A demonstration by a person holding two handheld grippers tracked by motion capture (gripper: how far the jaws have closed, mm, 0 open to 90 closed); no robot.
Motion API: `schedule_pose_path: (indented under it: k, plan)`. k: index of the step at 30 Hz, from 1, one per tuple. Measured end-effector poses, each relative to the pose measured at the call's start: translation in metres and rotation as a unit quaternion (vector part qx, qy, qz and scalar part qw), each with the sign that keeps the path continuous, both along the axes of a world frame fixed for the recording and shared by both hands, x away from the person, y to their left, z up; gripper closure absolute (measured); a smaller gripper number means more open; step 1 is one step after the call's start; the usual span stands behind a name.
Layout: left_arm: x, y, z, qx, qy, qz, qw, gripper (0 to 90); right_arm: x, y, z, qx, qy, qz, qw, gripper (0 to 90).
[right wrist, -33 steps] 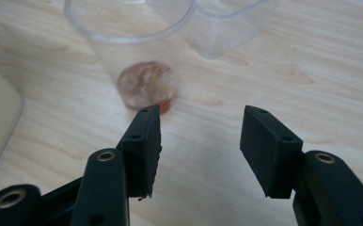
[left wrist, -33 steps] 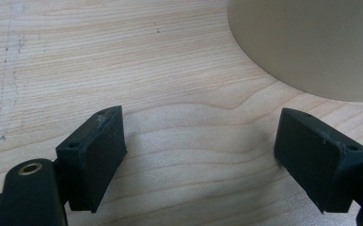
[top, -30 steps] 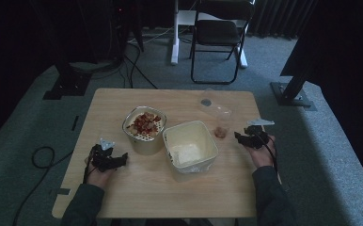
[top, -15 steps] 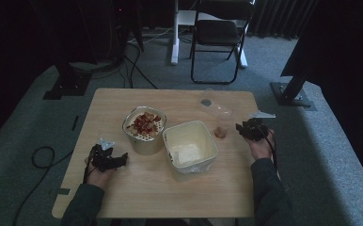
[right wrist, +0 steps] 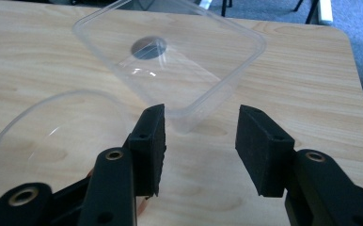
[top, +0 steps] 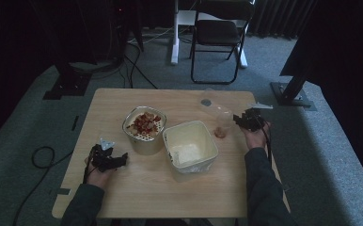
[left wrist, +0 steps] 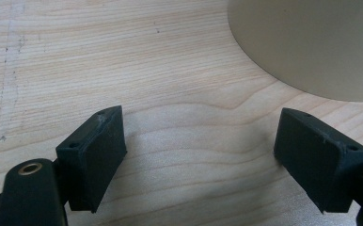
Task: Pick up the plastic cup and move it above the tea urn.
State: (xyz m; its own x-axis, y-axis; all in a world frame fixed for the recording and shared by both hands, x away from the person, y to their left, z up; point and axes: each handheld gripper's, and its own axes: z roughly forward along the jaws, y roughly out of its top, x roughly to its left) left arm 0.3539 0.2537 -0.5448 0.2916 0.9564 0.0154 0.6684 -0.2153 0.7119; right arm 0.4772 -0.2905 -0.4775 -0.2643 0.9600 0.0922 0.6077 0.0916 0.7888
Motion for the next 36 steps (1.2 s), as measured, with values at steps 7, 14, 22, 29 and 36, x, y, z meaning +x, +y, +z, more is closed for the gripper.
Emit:
schedule_pose_path:
  k: [7,14,22,29,36]
  plan:
    - [0.000,0.000,0.000,0.000,0.000,0.000,1.0000,17.3,0.024,0.001,0.002,0.008,0.011,-0.018,0.9997,52.8]
    - [0.000,0.000,0.000,0.000,0.000,0.000,1.0000,17.3,0.045,0.004,-0.011,0.013,0.045,-0.040,0.9981,55.1]
    - [0.000,0.000,0.000,0.000,0.000,0.000,1.0000,17.3,0.052,-0.002,-0.016,0.019,0.071,-0.059,0.9955,70.1]
    - [0.000,0.000,0.000,0.000,0.000,0.001,1.0000,17.3,0.048,-0.010,-0.021,0.033,0.081,-0.074,0.9934,80.7]
    - [0.000,0.000,0.000,0.000,0.000,0.001,1.0000,17.3,0.048,-0.010,-0.020,0.040,0.078,-0.087,0.9923,85.4]
